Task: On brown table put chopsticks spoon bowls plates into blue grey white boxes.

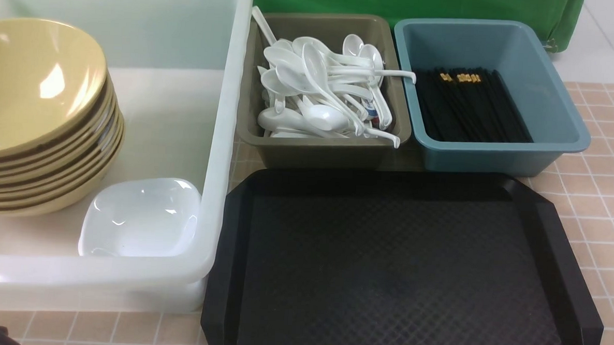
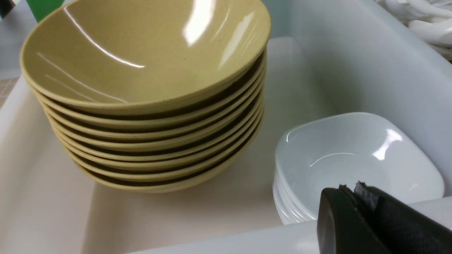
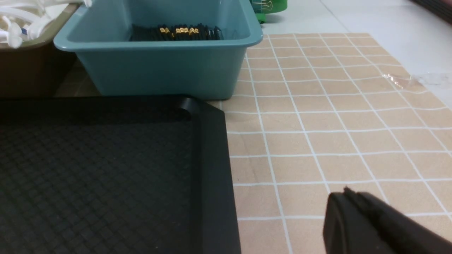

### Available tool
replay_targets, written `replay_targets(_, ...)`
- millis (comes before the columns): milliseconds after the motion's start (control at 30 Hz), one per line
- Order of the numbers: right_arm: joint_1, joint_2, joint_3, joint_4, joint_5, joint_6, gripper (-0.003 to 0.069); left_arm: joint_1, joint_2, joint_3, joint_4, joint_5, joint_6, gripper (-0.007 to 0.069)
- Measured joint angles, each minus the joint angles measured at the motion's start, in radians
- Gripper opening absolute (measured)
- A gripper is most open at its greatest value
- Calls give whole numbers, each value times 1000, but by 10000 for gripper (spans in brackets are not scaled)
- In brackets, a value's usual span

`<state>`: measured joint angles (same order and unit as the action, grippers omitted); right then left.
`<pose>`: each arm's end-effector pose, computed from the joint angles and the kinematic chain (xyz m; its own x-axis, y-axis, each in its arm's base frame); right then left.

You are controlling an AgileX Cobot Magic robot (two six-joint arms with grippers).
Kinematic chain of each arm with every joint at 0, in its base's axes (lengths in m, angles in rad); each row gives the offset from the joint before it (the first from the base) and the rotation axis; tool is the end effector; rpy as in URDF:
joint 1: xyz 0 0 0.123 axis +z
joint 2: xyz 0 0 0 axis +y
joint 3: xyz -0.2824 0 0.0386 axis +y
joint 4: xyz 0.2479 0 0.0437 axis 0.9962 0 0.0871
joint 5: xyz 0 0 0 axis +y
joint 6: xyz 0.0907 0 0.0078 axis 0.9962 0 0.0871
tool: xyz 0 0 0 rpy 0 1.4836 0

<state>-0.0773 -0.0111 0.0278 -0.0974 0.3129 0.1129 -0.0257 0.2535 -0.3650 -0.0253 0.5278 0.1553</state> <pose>0.0537 -0.0069 0.1762 -0.2358 0.0385 -0.9710 0.1110 0.9937 0.0125 0.0639 -0.0028 0.2727 -0.3151 0.1412 -0.9385 0.0804 0.9893 0.1218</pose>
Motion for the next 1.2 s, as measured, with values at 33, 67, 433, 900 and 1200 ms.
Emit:
replay_targets(33, 0, 0, 0, 0, 0, 0, 36, 0, 0, 0, 0, 0, 0, 1)
replay_targets(67, 0, 0, 0, 0, 0, 0, 37, 0, 0, 0, 0, 0, 0, 1)
replay_targets(433, -1, 0, 0, 0, 0, 0, 41, 0, 0, 0, 0, 2, 0, 1)
replay_targets(900, -1, 0, 0, -1, 0, 0, 50, 0, -19, 31, 25, -31, 0, 1)
replay_targets(1200, -1, 0, 0, -1, 0, 0, 59, 0, -171, 328, 25, -466, -37, 1)
